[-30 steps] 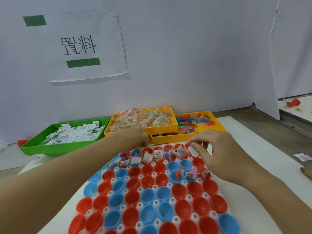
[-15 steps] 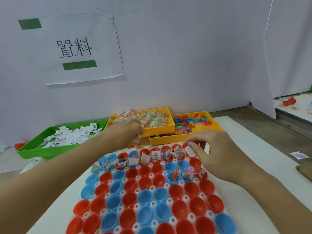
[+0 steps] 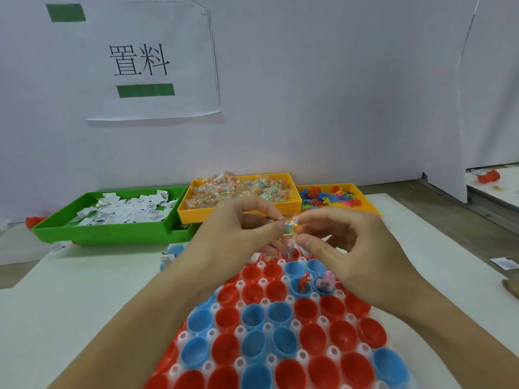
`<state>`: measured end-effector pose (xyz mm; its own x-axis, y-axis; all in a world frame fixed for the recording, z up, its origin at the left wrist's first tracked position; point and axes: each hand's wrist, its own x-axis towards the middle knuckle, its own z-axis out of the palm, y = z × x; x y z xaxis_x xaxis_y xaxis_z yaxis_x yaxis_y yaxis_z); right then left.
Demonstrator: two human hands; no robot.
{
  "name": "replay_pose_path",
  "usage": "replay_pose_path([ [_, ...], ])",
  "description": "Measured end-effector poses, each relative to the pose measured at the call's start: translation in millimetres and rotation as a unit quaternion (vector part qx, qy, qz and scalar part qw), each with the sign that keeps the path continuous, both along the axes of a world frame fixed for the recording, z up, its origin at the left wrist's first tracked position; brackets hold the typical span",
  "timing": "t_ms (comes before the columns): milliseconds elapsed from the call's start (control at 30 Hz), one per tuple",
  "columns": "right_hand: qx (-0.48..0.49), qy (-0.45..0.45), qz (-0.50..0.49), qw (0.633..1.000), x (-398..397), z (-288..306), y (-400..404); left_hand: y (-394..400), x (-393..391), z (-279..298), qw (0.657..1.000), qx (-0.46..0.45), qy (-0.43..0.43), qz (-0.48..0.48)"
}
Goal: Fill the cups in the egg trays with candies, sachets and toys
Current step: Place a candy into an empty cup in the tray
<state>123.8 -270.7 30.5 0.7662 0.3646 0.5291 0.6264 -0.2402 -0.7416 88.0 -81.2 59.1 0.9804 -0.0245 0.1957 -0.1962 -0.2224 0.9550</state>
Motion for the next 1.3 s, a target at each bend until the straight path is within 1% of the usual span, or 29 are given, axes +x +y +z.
replay_pose_path([
  [133, 0.018, 0.013, -0.017, 1.0, 0, 1, 2, -10, 2, -5, 0.999, 0.045, -0.016, 0.006],
  [233, 0.036, 0.049, -0.017, 0.998, 0, 1, 2, -12, -1, -4, 0.998, 0.057, -0.026, 0.001],
  [367, 0.069, 0.081, -0.007, 0.994, -2, 4, 2, -13, -5, 1, 1.0, -0.016, 0.006, -0.005],
  [467, 0.075, 0.089, 0.001, 0.993, -4, 5, 3, -12, -6, 4, 0.998, -0.058, 0.038, -0.01],
  [667, 0.107, 0.086, 0.009, 0.991, -7, 10, 4, -8, -4, 2, 0.997, -0.048, 0.061, -0.014],
  [767, 0.104, 0.09, 0.013, 0.99, -6, 10, 3, -6, -3, 1, 0.996, -0.023, 0.077, -0.033],
  [833, 0.099, 0.097, 0.016, 0.99, -6, 9, 2, -5, -3, 1, 0.995, -0.031, 0.081, -0.045],
  [933, 0.104, 0.111, 0.033, 0.988, -5, 8, 1, -4, -3, 2, 0.997, -0.036, 0.063, -0.036],
  [1067, 0.103, 0.13, 0.061, 0.984, -7, 11, 2, -6, -4, 2, 1.0, 0.009, 0.02, -0.01],
  [1167, 0.068, 0.126, 0.04, 0.989, -6, 10, 1, -8, -4, 2, 0.999, 0.039, 0.0, -0.008],
  [1300, 0.062, 0.154, 0.036, 0.985, -3, 8, -2, -8, -2, 0, 0.997, 0.072, -0.02, -0.014],
])
